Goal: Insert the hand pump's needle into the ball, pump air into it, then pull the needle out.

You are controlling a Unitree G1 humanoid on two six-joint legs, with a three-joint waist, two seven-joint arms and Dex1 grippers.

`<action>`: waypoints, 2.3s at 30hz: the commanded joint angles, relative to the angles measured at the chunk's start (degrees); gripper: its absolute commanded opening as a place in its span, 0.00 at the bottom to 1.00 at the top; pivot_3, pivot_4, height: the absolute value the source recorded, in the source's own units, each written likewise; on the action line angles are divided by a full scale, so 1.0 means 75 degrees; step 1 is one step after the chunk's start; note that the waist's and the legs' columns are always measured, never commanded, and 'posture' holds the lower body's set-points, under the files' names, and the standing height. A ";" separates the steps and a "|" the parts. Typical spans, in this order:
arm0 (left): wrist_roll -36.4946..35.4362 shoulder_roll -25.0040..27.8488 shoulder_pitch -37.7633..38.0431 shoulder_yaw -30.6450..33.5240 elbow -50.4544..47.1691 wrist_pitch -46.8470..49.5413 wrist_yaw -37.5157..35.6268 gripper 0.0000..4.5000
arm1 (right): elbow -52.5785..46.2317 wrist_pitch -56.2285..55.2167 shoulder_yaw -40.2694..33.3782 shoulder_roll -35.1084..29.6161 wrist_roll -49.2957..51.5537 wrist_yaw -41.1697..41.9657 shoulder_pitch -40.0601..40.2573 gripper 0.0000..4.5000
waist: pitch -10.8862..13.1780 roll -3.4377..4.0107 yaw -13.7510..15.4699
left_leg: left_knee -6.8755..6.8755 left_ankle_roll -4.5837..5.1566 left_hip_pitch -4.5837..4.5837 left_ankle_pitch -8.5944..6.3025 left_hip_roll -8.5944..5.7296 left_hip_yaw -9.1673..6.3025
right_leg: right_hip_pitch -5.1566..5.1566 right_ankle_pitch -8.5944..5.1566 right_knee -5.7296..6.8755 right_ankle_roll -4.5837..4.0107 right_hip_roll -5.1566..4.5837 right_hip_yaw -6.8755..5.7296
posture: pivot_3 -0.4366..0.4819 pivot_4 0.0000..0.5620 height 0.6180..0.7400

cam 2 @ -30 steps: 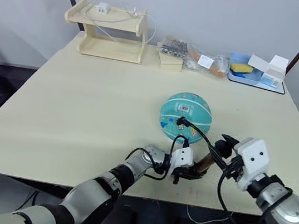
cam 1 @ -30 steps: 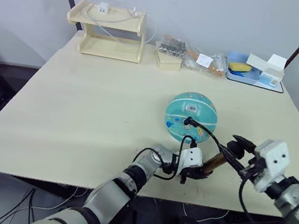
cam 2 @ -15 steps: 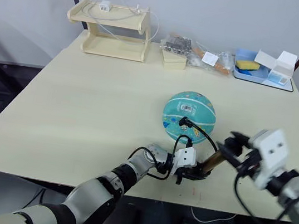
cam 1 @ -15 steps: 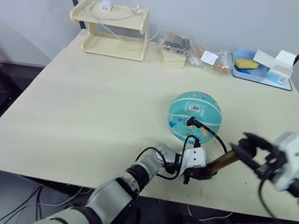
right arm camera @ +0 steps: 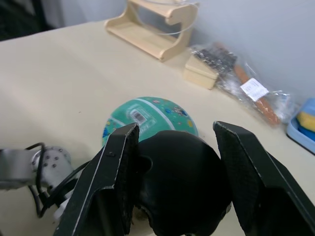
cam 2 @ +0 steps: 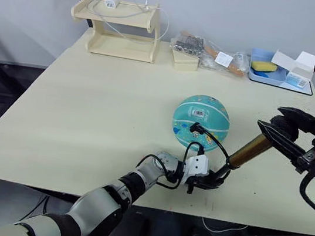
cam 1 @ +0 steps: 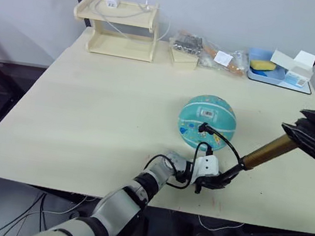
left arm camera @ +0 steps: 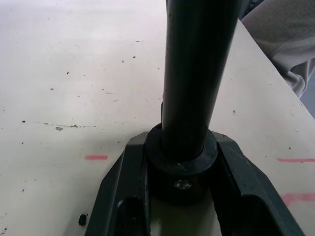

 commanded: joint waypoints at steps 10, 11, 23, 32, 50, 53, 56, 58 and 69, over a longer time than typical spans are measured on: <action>0.0302 0.0396 0.0408 -0.0088 0.0629 0.0459 0.0131 0.24 | 0.1941 -0.2474 0.6888 0.2428 -0.5763 0.0784 0.0664 0.43 | -0.0195 -0.0174 -0.0159 | -0.0025 -0.0022 0.0149 -0.0013 0.0113 -0.0037 | 0.0110 -0.0028 -0.0007 -0.0024 0.0051 -0.0011 | 0.48 0.27 1.00; 0.0301 0.0391 0.0412 -0.0091 0.0597 0.0471 0.0114 0.24 | 0.2222 -0.2690 0.7044 0.2630 -0.5978 0.0871 0.0685 0.43 | -0.0206 -0.0170 -0.0175 | -0.0025 -0.0020 0.0148 -0.0011 0.0114 -0.0037 | 0.0109 -0.0027 -0.0006 -0.0024 0.0051 -0.0010 | 0.48 0.27 1.00; 0.0339 0.0293 0.0311 -0.0109 0.0578 0.0559 -0.0009 0.24 | 0.0002 -0.1645 0.3445 0.1751 -0.3662 0.0809 0.0087 0.43 | -0.0104 -0.0025 -0.0136 | -0.0021 -0.0011 0.0113 -0.0006 0.0073 -0.0011 | 0.0090 -0.0023 -0.0012 -0.0025 0.0009 0.0004 | 0.48 0.27 1.00; 0.0367 0.0272 0.0315 -0.0136 0.0705 0.0478 0.0006 0.24 | 0.0020 -0.0403 -0.0663 -0.0181 0.0780 -0.0060 -0.0455 0.43 | 0.0012 0.0032 0.0000 | 0.0010 0.0004 -0.0017 -0.0009 -0.0006 -0.0008 | -0.0009 0.0012 -0.0001 -0.0022 -0.0015 -0.0002 | 0.48 0.27 1.00; 0.0382 0.0335 0.0362 -0.0129 0.0833 0.0379 0.0168 0.24 | 0.0701 -0.1526 0.5558 0.1631 -0.3931 0.0188 0.0737 0.43 | -0.0138 -0.0180 -0.0170 | 0.0027 -0.0007 0.0126 -0.0020 0.0087 -0.0016 | 0.0111 -0.0022 -0.0004 -0.0005 0.0019 0.0005 | 0.48 0.27 1.00; 0.0364 0.0386 0.0373 -0.0107 0.0795 0.0386 0.0164 0.24 | 0.1478 -0.2223 0.6902 0.2276 -0.5214 0.0481 0.0722 0.43 | -0.0182 -0.0192 -0.0218 | 0.0026 -0.0042 0.0135 -0.0040 0.0107 -0.0025 | 0.0114 -0.0022 -0.0002 -0.0005 0.0030 0.0001 | 0.48 0.27 1.00; 0.0365 0.0402 0.0391 -0.0104 0.0757 0.0395 0.0139 0.24 | 0.1856 -0.2598 0.7271 0.2579 -0.5849 0.0688 0.0742 0.43 | -0.0216 -0.0161 -0.0219 | 0.0025 -0.0040 0.0137 -0.0038 0.0107 -0.0024 | 0.0111 -0.0022 0.0000 -0.0005 0.0034 -0.0001 | 0.48 0.27 1.00; 0.0355 0.0400 0.0397 -0.0100 0.0693 0.0428 0.0094 0.24 | 0.1462 -0.2595 0.6732 0.2652 -0.5625 0.0604 0.0511 0.43 | -0.0234 -0.0169 -0.0218 | 0.0022 -0.0021 0.0141 -0.0027 0.0111 -0.0028 | 0.0113 -0.0022 -0.0001 -0.0006 0.0048 -0.0004 | 0.48 0.27 1.00; 0.0340 0.0326 0.0379 -0.0155 0.0576 0.0522 -0.0079 0.24 | -0.0362 -0.1142 0.1443 0.0585 -0.0762 -0.0028 -0.0696 0.43 | -0.0032 0.0055 -0.0148 | 0.0031 -0.0010 0.0007 -0.0027 0.0019 -0.0010 | 0.0008 0.0020 -0.0005 -0.0009 -0.0003 0.0011 | 0.48 0.27 1.00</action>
